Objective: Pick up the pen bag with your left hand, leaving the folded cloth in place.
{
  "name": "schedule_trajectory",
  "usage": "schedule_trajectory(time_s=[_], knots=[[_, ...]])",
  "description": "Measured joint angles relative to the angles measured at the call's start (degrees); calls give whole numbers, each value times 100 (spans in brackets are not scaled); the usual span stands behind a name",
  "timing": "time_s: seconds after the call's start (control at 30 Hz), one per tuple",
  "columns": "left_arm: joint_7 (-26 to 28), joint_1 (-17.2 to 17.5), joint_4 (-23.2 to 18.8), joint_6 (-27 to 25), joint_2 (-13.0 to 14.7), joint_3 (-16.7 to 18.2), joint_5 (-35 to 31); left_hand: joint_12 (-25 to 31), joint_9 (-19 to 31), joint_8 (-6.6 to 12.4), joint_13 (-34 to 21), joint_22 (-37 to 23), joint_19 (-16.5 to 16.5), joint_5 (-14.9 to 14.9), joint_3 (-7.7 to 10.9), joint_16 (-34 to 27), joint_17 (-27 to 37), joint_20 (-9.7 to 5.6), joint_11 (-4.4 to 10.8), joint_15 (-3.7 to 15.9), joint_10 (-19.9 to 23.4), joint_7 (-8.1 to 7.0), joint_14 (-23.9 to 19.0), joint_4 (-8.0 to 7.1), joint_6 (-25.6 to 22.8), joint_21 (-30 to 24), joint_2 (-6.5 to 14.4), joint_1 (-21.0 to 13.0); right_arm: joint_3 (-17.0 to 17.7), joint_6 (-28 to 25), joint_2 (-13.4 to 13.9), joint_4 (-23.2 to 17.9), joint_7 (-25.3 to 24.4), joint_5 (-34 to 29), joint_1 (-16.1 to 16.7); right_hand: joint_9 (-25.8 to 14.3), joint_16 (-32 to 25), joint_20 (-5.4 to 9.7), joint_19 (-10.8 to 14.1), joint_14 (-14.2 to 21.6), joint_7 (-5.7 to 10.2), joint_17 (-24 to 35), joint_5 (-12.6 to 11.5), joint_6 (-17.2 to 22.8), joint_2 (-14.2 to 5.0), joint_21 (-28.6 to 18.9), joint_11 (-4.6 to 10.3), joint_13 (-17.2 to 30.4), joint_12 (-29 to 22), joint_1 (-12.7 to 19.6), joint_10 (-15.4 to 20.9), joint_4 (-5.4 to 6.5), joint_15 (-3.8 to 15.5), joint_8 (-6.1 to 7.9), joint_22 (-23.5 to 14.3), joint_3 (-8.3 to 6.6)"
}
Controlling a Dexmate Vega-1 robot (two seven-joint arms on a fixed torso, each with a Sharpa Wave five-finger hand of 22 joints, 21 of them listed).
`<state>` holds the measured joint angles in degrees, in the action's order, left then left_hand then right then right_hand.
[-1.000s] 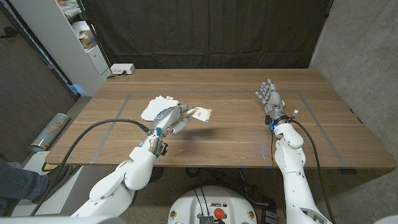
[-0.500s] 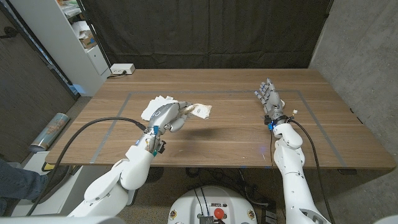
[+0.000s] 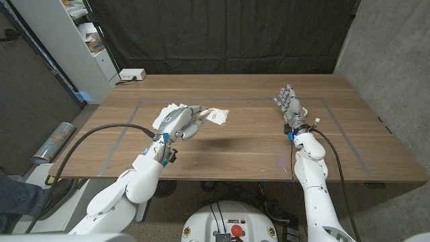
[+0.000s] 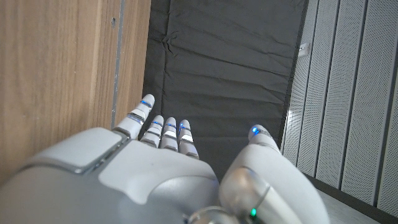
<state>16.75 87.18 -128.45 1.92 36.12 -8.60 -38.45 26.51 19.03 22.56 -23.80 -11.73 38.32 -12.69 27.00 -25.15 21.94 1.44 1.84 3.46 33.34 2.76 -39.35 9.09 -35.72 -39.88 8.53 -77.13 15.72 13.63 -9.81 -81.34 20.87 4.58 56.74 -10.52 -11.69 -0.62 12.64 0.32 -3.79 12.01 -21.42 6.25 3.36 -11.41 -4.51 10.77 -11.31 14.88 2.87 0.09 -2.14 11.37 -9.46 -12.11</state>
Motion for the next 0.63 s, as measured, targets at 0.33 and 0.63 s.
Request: schedule_trajectory(time_s=[0.33,0.63], knots=[[-83,-7,-3,150,-97,99,-10,0,27,0,-28,3,0,0,0,0,27,0,0,-11,0,0,-11,0,0,-39,0,0,-36,-25,-3,-53,-45,-18,23,0,0,0,0,0,0,0,0,0,-4,0,0,0,0,4,0,0,0,0,0,0],[-132,25,21,252,-165,196,-9,0,53,0,-54,4,0,0,0,35,28,0,0,-11,0,0,-11,0,0,-83,0,0,-61,-33,-15,-78,-75,-29,36,0,0,0,0,0,0,0,0,0,-38,0,0,0,0,38,0,-24,0,0,0,24]])
